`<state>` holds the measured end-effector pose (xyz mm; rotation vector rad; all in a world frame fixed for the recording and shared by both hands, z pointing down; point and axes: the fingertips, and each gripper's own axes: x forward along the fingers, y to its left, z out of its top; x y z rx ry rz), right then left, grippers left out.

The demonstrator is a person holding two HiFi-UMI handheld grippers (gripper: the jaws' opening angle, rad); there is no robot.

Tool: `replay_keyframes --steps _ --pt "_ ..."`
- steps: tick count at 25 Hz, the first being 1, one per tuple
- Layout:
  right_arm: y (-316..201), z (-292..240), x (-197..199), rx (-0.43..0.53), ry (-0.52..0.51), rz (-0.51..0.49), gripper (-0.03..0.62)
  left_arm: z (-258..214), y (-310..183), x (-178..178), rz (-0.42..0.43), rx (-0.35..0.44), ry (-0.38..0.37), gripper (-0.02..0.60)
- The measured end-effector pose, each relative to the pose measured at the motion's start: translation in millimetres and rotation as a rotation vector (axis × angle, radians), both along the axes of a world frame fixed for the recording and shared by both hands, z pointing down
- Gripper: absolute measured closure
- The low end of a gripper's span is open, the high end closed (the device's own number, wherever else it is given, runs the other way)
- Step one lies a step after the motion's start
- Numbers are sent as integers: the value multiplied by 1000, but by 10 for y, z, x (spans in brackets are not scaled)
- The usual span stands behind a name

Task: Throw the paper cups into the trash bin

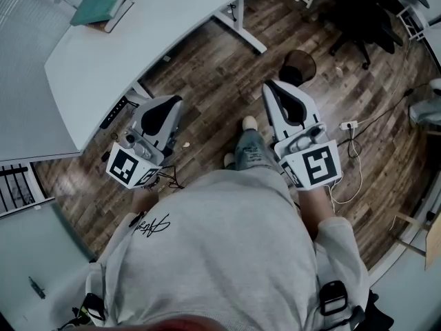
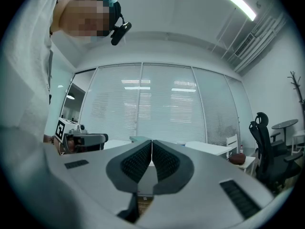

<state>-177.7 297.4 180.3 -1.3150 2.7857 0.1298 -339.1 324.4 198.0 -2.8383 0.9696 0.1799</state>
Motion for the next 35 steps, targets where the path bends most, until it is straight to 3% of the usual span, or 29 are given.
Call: replay_keyframes --steps 35 --pt "-1829 -19 261 4 9 -84 582 -82 -1601 217 -136 5 18 578"
